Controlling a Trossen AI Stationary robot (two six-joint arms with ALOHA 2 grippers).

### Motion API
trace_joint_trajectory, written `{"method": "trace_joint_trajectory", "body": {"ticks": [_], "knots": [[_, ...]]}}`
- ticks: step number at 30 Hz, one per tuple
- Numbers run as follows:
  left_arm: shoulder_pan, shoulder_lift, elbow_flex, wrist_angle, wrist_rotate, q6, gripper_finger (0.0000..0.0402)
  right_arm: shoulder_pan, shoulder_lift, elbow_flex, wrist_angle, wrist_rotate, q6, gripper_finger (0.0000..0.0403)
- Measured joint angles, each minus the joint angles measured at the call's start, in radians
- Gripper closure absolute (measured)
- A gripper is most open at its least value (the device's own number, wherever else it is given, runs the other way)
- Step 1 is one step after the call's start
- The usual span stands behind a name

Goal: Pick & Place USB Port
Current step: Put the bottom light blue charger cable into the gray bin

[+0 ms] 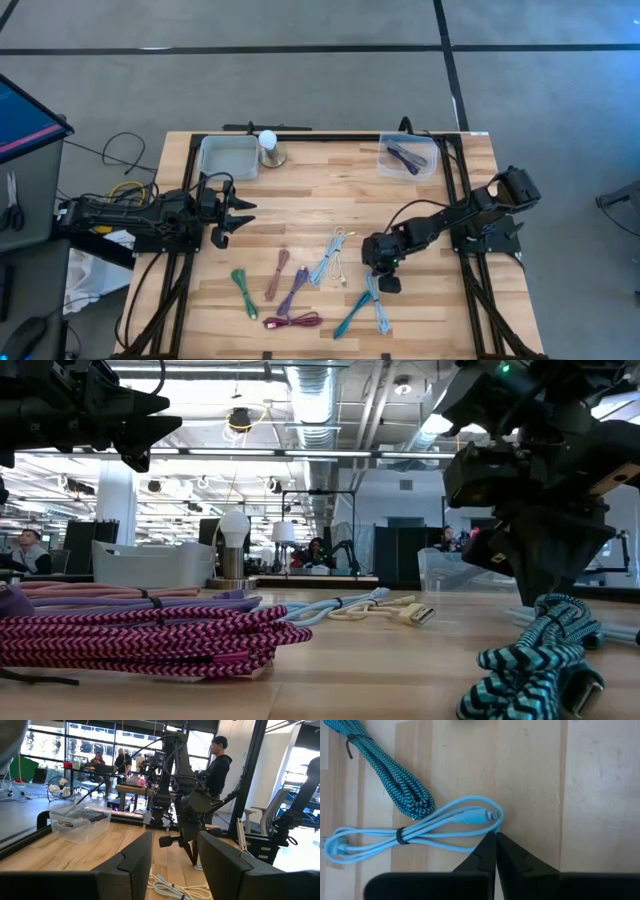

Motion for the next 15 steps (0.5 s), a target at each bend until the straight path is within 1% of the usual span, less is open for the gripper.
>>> {"method": "trace_joint_trajectory", "body": {"ticks": [10, 13, 15], "knots": [[0.0, 0.0, 0.0, 0.0, 0.0, 0.0, 0.0242, -0.01, 0.0, 0.0, -0.002, -0.039, -0.008, 0.0402], [0.0, 0.0, 0.0, 0.0, 0.0, 0.0, 0.0242, -0.015, 0.001, 0.006, -0.009, -0.045, 0.015, 0.0395], [0.0, 0.0, 0.0, 0.0, 0.0, -0.001, 0.0242, -0.021, 0.002, 0.021, -0.025, -0.07, 0.025, 0.0388]]}}
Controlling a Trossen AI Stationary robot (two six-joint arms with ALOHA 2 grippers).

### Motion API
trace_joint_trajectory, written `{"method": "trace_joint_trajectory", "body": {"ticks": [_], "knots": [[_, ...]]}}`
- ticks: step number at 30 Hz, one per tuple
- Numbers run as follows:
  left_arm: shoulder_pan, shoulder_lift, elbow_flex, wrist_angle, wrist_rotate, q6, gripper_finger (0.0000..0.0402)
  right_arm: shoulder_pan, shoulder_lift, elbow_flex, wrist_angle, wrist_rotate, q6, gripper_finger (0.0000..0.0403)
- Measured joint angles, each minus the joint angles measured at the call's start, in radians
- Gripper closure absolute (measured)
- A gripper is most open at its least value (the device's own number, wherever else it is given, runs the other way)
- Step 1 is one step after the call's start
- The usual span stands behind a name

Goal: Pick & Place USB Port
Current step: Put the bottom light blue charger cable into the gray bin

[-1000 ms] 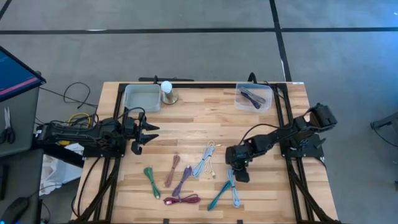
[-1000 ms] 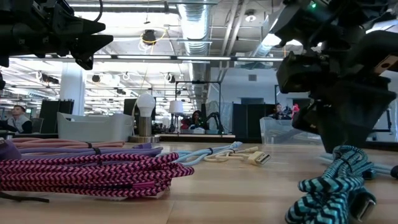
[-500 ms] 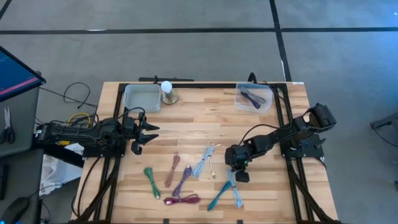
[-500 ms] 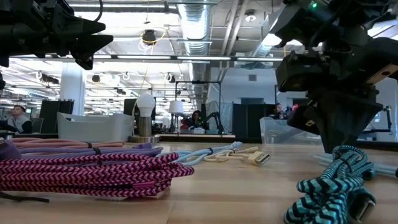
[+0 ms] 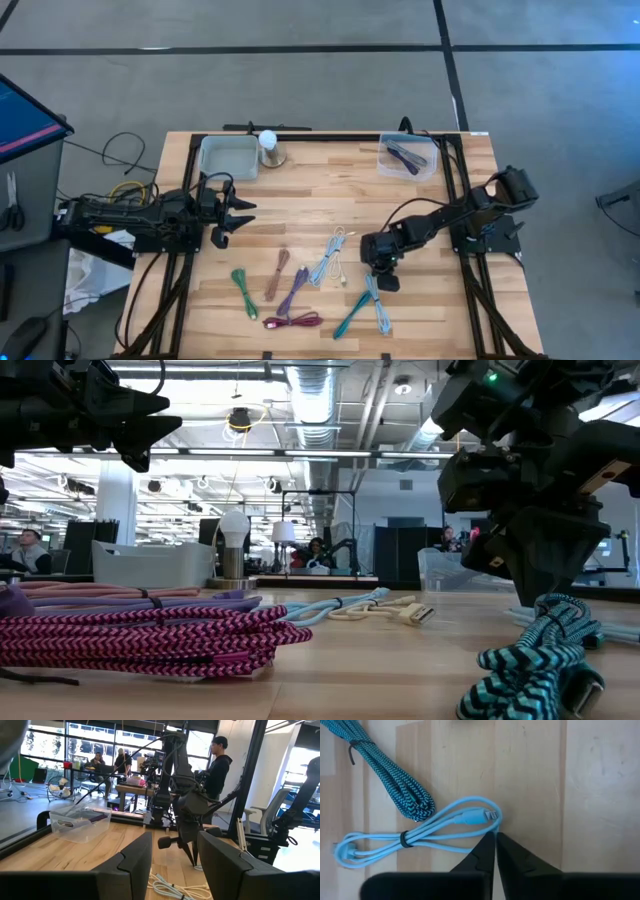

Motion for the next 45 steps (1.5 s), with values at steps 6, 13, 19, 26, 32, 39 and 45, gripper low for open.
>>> {"method": "trace_joint_trajectory", "body": {"ticks": [6, 13, 19, 26, 32, 39, 45], "knots": [[0.0, 0.0, 0.0, 0.0, 0.0, -0.002, 0.0242, 0.001, 0.006, 0.142, -0.267, 0.001, -0.025, 0.0351], [0.0, 0.0, 0.0, 0.0, 0.0, -0.002, 0.0242, 0.037, 0.002, 0.287, -0.423, 0.016, -0.23, 0.0328], [0.0, 0.0, 0.0, 0.0, 0.0, -0.002, 0.0242, 0.082, 0.002, 0.297, -0.376, 0.097, -0.319, 0.0328], [0.0, 0.0, 0.0, 0.0, 0.0, 0.001, 0.0242, 0.079, 0.001, 0.298, -0.379, 0.09, -0.269, 0.0328], [0.0, 0.0, 0.0, 0.0, 0.0, 0.001, 0.0242, 0.075, 0.0, 0.298, -0.337, 0.092, -0.261, 0.0328], [0.0, 0.0, 0.0, 0.001, 0.0, 0.001, 0.0242, 0.058, 0.0, 0.298, -0.326, 0.162, 0.052, 0.0328], [0.0, 0.0, 0.0, 0.005, 0.0, 0.032, 0.0242, 0.094, -0.001, 0.298, -0.335, 0.29, 0.379, 0.0327]]}}
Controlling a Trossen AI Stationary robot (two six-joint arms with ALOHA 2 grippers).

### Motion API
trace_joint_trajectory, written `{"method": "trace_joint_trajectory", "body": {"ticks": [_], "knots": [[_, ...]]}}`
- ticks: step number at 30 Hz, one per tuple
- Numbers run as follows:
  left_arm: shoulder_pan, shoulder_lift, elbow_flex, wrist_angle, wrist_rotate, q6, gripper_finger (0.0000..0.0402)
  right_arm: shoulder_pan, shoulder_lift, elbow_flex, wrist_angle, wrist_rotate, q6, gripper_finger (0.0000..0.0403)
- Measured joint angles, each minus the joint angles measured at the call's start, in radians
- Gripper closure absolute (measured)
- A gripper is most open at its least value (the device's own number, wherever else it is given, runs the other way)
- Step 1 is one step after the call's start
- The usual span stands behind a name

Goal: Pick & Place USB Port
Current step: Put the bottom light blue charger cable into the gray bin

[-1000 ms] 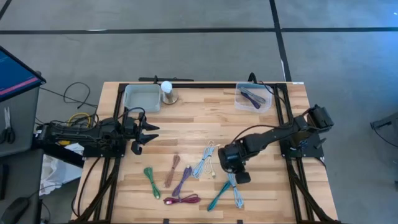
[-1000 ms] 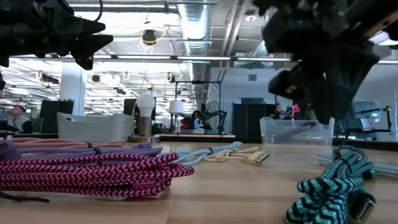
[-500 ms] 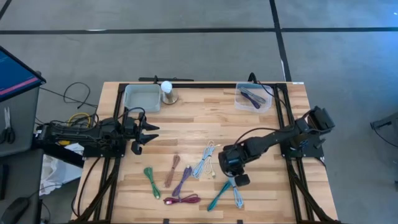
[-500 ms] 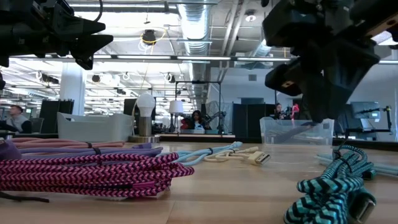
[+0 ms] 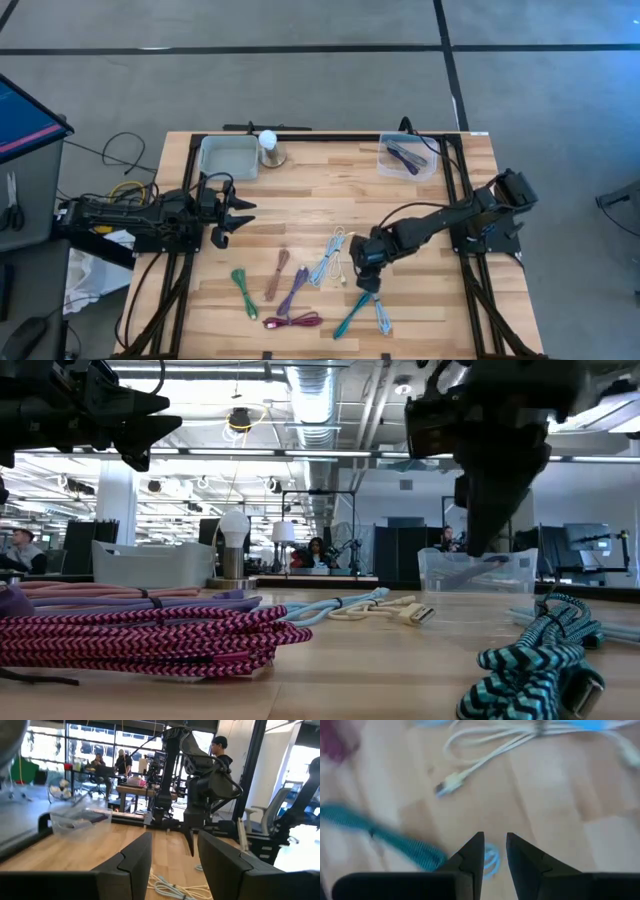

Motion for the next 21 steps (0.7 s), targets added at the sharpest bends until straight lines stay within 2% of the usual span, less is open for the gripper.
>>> {"method": "trace_joint_trajectory", "body": {"ticks": [4, 12, 17, 21], "knots": [[0.0, 0.0, 0.0, 0.004, 0.0, 0.103, 0.0242, 0.037, 0.0, 0.0, -0.017, 0.061, 0.227, 0.0312], [0.0, 0.003, 0.0, -0.009, 0.0, 0.05, 0.0242, 0.126, 0.0, 0.0, -0.031, 0.076, 0.595, 0.0248], [0.0, 0.019, 0.0, -0.013, 0.0, 0.073, 0.0242, 0.164, 0.0, 0.0, -0.033, 0.084, 0.744, 0.0217], [0.0, 0.052, 0.0, -0.013, 0.0, 0.074, 0.0242, 0.172, 0.028, 0.003, -0.038, 0.09, 0.799, 0.0213]]}}
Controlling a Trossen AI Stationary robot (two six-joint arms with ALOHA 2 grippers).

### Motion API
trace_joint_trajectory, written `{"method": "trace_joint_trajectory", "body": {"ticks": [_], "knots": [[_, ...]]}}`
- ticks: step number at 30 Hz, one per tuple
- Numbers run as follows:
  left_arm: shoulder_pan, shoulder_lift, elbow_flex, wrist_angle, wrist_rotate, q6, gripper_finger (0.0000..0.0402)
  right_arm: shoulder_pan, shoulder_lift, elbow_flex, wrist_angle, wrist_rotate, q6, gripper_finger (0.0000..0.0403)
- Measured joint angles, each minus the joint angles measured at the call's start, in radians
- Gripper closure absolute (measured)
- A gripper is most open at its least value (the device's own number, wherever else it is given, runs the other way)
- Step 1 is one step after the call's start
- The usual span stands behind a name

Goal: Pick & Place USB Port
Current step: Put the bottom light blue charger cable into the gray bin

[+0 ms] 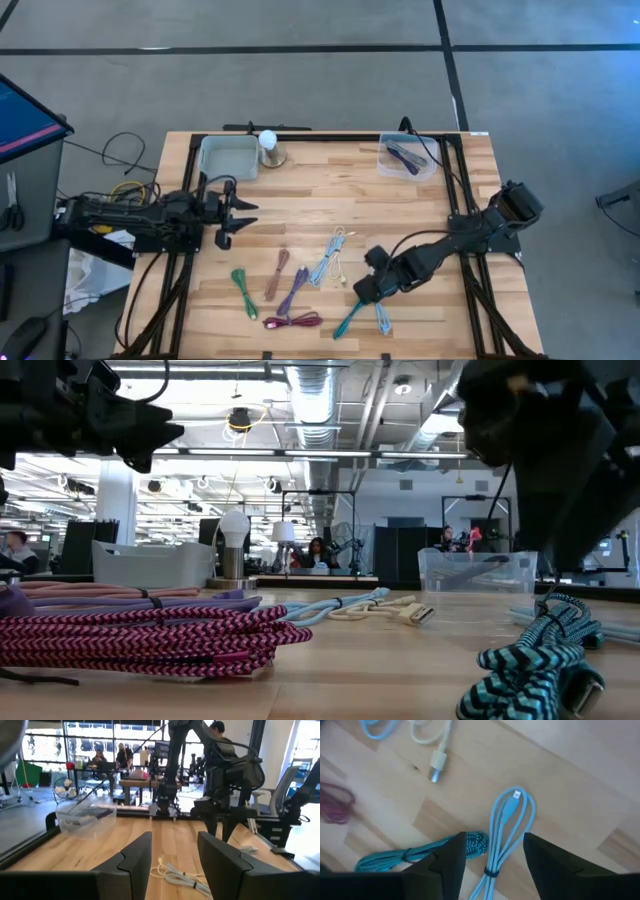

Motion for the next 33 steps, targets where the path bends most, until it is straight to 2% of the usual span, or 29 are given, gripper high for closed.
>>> {"method": "trace_joint_trajectory", "body": {"ticks": [5, 12, 15, 21, 27, 33], "knots": [[0.0, 0.048, 0.0, 0.0, 0.0, 0.0, 0.0242, -0.002, 0.093, -0.001, 0.02, -0.032, 0.005, 0.023], [0.0, 0.06, 0.0, 0.008, 0.0, 0.0, 0.0242, 0.004, 0.148, 0.003, 0.031, -0.003, -0.007, 0.0266], [0.0, 0.06, 0.0, 0.009, 0.0, 0.0, 0.0242, 0.004, 0.149, 0.002, 0.017, 0.023, -0.009, 0.0298], [0.0, 0.06, 0.0, 0.009, 0.0, 0.0, 0.0242, 0.005, 0.143, 0.0, -0.006, 0.047, -0.074, 0.0391], [0.0, 0.06, 0.0, 0.016, 0.0, 0.0, 0.0242, 0.004, 0.134, 0.001, -0.054, 0.093, -0.147, 0.0399], [0.0, 0.06, 0.0, 0.065, 0.0, 0.0, 0.0242, -0.013, 0.06, -0.007, -0.164, 0.287, -0.247, 0.0401]]}}
